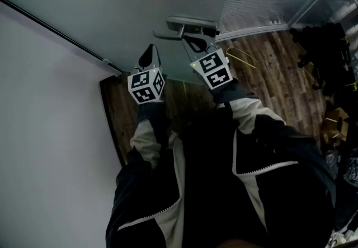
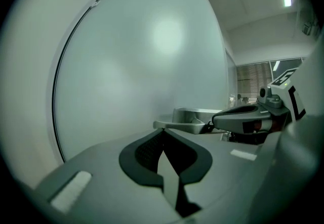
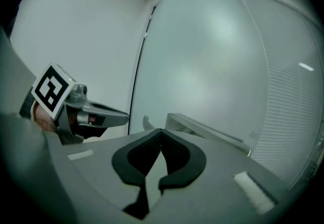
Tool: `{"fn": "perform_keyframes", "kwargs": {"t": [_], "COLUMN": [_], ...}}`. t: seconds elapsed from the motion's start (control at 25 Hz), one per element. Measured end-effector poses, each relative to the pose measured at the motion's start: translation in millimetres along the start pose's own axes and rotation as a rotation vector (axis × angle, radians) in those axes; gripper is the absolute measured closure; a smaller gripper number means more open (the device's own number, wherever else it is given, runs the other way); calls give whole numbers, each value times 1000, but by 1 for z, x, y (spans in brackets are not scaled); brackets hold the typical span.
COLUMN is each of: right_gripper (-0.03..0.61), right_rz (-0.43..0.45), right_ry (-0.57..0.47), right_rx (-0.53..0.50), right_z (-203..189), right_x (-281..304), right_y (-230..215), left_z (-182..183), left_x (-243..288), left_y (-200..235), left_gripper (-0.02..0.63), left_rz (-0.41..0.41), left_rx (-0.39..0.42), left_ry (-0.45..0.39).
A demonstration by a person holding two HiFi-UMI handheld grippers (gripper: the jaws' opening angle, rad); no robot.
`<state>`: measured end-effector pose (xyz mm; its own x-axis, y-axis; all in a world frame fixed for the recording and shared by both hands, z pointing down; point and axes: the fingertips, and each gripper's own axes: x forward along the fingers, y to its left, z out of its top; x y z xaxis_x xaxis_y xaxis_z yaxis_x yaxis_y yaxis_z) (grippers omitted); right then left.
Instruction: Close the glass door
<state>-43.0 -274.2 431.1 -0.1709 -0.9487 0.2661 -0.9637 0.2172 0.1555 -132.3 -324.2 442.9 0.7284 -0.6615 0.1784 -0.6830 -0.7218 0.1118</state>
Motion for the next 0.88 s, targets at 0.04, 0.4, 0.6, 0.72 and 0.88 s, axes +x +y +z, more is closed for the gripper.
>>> {"fn": "perform_keyframes", "kwargs": {"t": [0.04, 0.4, 0.6, 0.72, 0.88], "right_gripper": [572, 347, 368, 443, 443], "right_rz": [2, 10, -30, -64, -63], "right_ry": [16, 302, 380, 381, 385], "right_rx": [-51, -834, -1143, -1202, -1209], "right_z": [-2, 0, -24, -21, -16], "right_x": [1, 24, 33, 35, 37], "right_y": [3, 1, 15, 8, 4], "left_z": [-2, 19, 10, 17, 21], "left_x": [-1, 6, -7, -6, -4], "left_y": [0, -9, -17, -23, -25], "left_gripper": [609, 609, 609, 609, 609], "left_rz": [-3, -18, -18, -24, -31], "left_rx": [-1, -4, -5, -4, 1], "left_ry": [-2, 5, -13, -19, -27]}}
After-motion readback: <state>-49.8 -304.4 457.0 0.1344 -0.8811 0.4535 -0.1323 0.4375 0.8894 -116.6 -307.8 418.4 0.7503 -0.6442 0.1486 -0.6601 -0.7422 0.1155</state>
